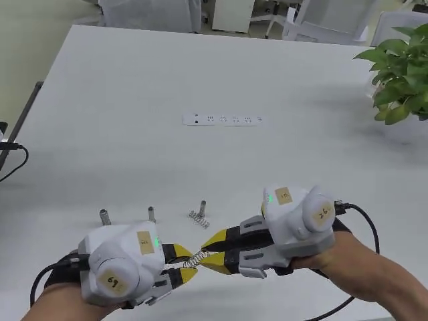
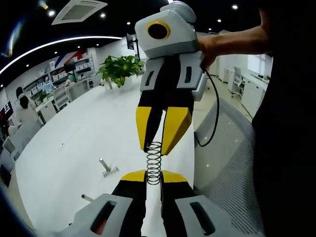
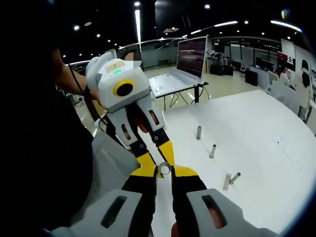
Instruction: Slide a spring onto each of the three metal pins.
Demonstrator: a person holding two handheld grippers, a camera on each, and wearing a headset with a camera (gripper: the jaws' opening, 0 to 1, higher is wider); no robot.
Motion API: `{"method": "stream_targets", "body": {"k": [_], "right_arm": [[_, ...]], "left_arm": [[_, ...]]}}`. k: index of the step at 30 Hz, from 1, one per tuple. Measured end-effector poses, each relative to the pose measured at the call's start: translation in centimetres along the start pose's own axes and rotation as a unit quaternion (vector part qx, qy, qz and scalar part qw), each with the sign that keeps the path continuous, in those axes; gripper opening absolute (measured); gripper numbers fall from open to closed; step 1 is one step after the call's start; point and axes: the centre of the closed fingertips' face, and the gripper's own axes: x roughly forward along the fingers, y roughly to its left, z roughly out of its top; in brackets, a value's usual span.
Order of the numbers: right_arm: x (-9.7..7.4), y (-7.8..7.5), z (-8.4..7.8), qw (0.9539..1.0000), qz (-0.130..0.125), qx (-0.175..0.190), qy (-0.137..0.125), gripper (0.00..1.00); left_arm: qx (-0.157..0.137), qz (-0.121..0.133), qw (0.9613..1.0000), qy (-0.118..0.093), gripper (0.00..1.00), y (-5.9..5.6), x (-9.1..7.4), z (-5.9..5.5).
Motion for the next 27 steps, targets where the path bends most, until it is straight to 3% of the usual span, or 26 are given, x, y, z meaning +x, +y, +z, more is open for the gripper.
{"method": "stream_targets", "body": {"k": [11, 16, 27], "right_arm": [[-0.2, 0.0, -0.2, 0.9980, 0.007, -0.040, 0.048, 0.13], [-0.2, 0.0, -1.0, 0.9928, 0.014, -0.079, 0.090, 0.18], [0.7, 0.4, -1.6, 0.9836, 0.031, -0.124, 0.127, 0.19]], "left_arm": [[-0.005, 0.000, 0.9999, -0.009, 0.02, 0.1, 0.2, 0.3], [-0.002, 0.000, 1.0000, -0.008, 0.02, 0.1, 0.1, 0.3], [0.010, -0.005, 0.9999, -0.006, 0.02, -0.5, 0.2, 0.5]]}}
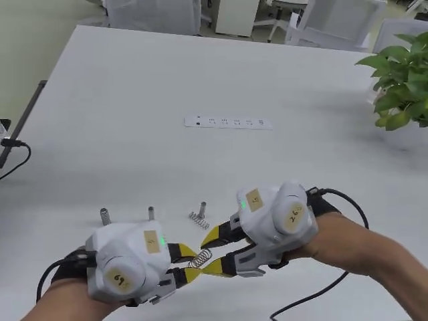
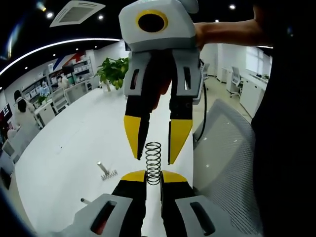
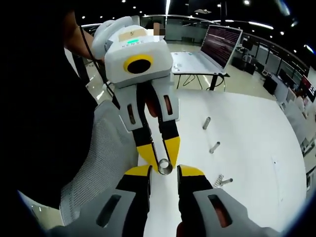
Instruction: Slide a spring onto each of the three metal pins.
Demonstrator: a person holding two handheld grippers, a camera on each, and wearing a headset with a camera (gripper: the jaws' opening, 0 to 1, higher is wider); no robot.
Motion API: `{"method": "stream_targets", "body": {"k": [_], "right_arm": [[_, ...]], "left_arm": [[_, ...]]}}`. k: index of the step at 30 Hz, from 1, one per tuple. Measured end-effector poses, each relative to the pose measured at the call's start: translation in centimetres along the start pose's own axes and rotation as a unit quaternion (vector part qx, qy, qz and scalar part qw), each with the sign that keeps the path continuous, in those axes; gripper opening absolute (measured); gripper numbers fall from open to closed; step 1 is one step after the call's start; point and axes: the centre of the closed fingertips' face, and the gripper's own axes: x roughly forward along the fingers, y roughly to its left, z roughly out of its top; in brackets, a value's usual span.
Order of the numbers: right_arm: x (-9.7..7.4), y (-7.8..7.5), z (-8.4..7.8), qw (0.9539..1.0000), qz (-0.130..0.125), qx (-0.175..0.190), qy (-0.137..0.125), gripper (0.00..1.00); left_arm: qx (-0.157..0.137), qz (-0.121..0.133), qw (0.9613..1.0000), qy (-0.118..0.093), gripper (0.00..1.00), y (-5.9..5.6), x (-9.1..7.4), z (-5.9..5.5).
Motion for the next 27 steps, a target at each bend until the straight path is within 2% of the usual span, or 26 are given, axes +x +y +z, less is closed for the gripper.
{"method": "stream_targets", "body": {"k": [4, 7, 10, 19, 23, 27], "right_arm": [[0.3, 0.3, 0.1, 0.9999, 0.006, -0.013, 0.007, 0.17], [0.6, 0.4, -0.3, 0.9991, 0.012, -0.034, 0.024, 0.15], [0.7, 0.7, -0.2, 0.9988, 0.016, -0.042, 0.022, 0.09], [1.0, 1.1, -0.2, 0.9990, 0.017, -0.038, 0.016, 0.09], [1.1, 1.1, -0.1, 0.9993, 0.015, -0.032, 0.010, 0.08], [1.1, 0.7, -0.1, 0.9998, 0.006, -0.021, 0.000, 0.08]], "left_arm": [[0.006, -0.003, 1.0000, 0.002, 0.02, -0.3, 0.1, 0.0], [0.016, -0.007, 0.9998, 0.006, 0.02, -0.6, 0.2, 0.0], [0.024, -0.010, 0.9996, 0.012, 0.02, -0.8, 0.1, -0.2], [0.018, -0.009, 0.9997, 0.010, 0.03, -1.1, 0.0, -0.5], [0.003, -0.005, 1.0000, 0.006, 0.03, -1.0, -0.3, -0.7], [-0.035, 0.010, 0.9994, -0.002, 0.06, -0.4, -0.7, -1.4]]}}
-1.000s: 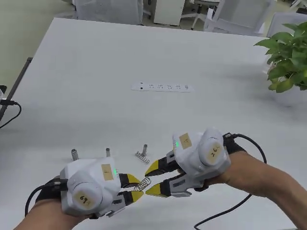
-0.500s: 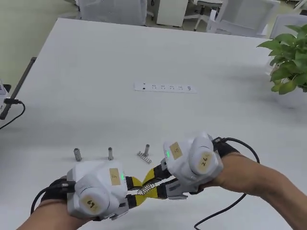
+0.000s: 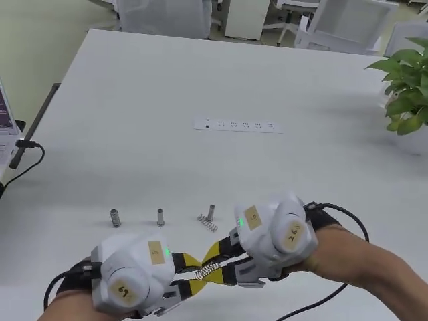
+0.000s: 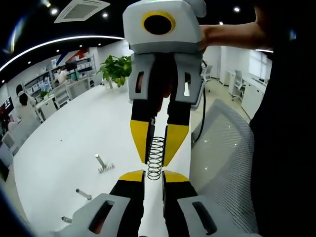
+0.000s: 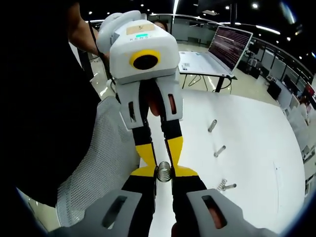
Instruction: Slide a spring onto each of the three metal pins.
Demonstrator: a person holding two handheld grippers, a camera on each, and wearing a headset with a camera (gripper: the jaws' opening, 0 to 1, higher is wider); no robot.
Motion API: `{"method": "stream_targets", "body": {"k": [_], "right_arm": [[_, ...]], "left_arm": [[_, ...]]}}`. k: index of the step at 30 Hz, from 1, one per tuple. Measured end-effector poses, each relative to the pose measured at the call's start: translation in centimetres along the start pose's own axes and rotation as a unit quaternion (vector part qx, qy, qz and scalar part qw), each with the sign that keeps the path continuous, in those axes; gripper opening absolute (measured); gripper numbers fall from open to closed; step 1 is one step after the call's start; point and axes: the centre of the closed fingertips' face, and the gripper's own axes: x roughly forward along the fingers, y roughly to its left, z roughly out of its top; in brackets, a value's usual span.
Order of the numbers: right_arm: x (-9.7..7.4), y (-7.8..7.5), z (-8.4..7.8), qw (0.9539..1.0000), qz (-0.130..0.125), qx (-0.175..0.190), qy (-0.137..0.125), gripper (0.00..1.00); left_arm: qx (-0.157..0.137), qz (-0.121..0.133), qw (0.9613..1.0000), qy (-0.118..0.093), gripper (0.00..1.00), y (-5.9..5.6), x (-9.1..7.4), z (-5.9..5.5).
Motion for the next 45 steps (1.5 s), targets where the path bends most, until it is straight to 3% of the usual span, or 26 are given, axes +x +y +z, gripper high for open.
{"method": "stream_targets", "body": {"k": [8, 23, 36, 45], "right_arm": [[-0.4, -1.0, -0.3, 0.9997, -0.013, 0.020, -0.010, 0.09], [-0.2, -3.0, -1.0, 0.9993, -0.024, 0.030, 0.000, 0.09], [1.5, -5.4, -2.9, 0.9972, -0.037, 0.049, 0.043, 0.09], [2.2, -8.1, -4.1, 0.9935, -0.055, 0.072, 0.068, 0.09]], "left_arm": [[-0.062, 0.038, 0.9972, -0.013, 0.15, 1.7, -1.3, -1.3], [-0.109, 0.098, 0.9889, -0.025, 0.20, 4.3, -4.0, -3.1], [-0.155, 0.151, 0.9759, -0.027, 0.25, 6.2, -6.8, -6.0], [-0.188, 0.198, 0.9615, -0.035, 0.30, 7.8, -9.5, -7.8]]}}
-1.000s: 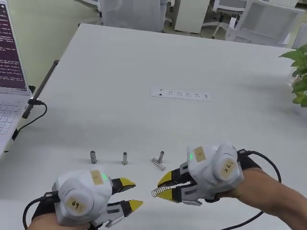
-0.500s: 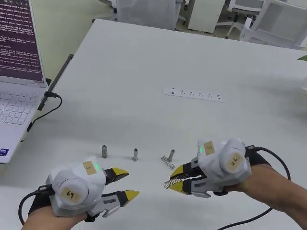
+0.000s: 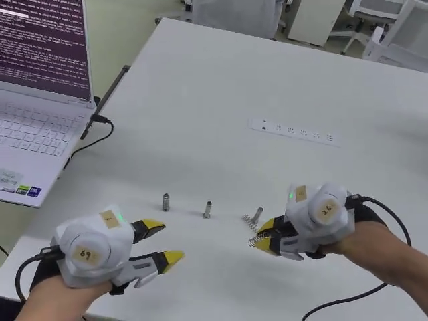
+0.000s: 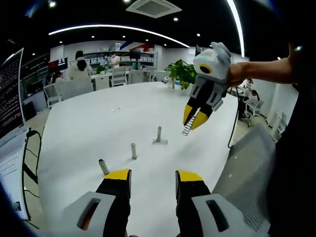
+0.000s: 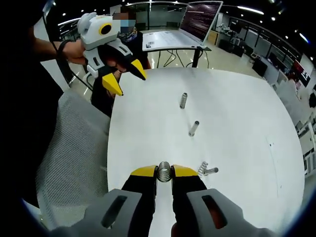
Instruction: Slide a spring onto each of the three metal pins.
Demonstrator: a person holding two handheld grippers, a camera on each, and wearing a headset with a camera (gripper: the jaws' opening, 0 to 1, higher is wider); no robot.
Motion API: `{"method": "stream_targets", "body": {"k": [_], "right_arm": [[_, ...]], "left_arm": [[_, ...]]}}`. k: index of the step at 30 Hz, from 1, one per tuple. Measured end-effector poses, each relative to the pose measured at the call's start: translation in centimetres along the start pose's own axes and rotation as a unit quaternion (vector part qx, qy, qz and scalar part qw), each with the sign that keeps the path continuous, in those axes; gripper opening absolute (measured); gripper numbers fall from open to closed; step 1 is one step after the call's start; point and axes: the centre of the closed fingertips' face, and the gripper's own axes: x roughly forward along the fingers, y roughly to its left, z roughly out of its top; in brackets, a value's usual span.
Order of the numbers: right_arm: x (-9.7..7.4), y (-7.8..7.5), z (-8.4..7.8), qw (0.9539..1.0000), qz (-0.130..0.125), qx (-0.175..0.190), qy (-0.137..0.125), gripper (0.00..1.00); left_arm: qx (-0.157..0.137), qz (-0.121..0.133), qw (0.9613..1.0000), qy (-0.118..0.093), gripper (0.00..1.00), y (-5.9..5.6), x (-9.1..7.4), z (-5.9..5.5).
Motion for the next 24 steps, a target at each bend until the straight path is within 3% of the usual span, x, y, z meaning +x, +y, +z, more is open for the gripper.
{"method": "stream_targets", "body": {"k": [10, 24], "right_arm": [[1.5, -3.3, 1.6, 0.9998, -0.019, 0.008, 0.003, 0.09], [3.8, -6.3, 3.5, 0.9995, -0.025, -0.002, 0.018, 0.09]], "left_arm": [[-0.029, 0.036, 0.9989, -0.011, 0.37, 2.8, -1.9, -0.5], [-0.053, 0.067, 0.9961, -0.021, 0.45, 4.8, -3.3, -0.9]]}}
